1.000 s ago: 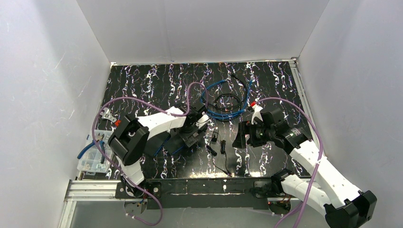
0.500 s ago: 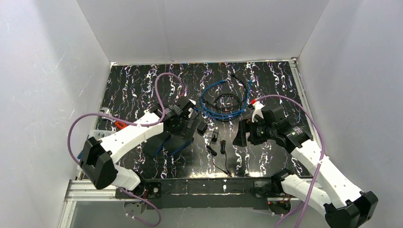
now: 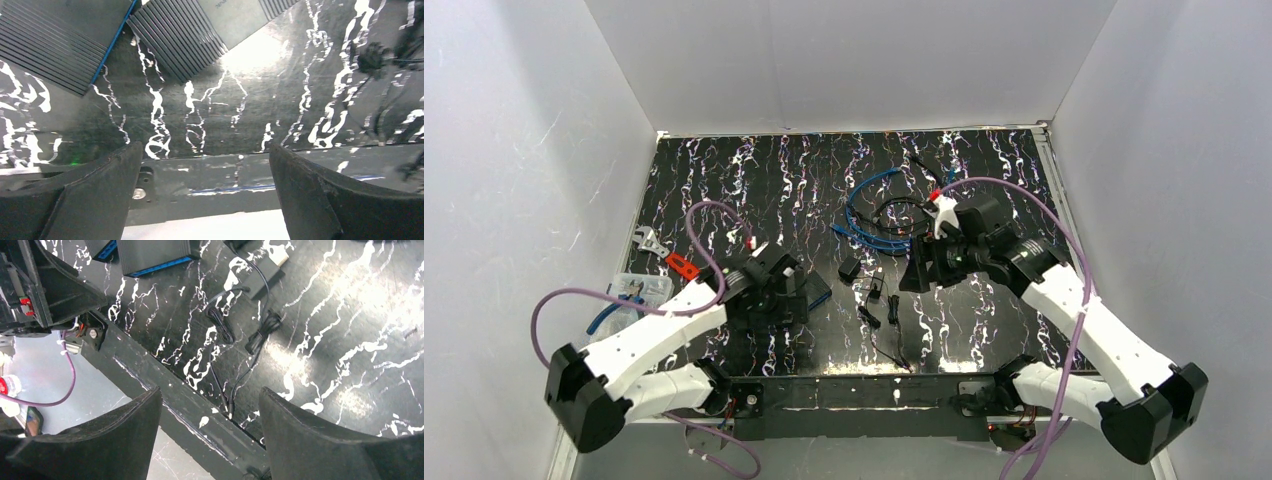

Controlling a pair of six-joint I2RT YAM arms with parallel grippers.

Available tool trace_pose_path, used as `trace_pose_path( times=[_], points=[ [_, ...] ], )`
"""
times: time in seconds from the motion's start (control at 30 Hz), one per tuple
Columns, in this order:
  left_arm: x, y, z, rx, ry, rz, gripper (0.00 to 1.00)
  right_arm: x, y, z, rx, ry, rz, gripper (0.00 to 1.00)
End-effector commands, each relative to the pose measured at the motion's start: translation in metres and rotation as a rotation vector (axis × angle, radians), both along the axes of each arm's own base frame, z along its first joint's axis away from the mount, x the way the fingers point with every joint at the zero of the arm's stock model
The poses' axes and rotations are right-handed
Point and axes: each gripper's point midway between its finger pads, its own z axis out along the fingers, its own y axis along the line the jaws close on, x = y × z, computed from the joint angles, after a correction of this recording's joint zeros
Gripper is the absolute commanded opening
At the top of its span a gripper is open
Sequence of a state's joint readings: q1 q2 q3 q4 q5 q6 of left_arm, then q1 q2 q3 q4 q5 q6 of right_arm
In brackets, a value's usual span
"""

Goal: Insert the plug into the switch port
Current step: Adjust the switch port at the center of the board.

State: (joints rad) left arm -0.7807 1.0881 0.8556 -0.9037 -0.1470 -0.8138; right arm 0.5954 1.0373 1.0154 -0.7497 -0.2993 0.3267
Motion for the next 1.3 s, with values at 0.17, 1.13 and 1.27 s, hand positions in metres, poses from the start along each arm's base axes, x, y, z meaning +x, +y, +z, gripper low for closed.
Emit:
trace_pose_path(
  times=[0.17, 1.13, 1.27],
  points=[
    [0.003, -0.020, -0.003, -0.313, -0.055, 0.206, 0.98, 0.032, 0.053, 0.026, 0.068, -0.035, 0.072, 0.52],
    [0.042, 0.008, -0.052, -0.467, -0.010, 0.386, 0.98, 0.100, 0.182, -0.073, -0.024, 0.185, 0.126, 0.01],
    [0.047, 0.006, -0.057, -0.487, -0.001, 0.389, 0.98, 0.106, 0.187, -0.089, -0.040, 0.208, 0.111, 0.01]
  ],
)
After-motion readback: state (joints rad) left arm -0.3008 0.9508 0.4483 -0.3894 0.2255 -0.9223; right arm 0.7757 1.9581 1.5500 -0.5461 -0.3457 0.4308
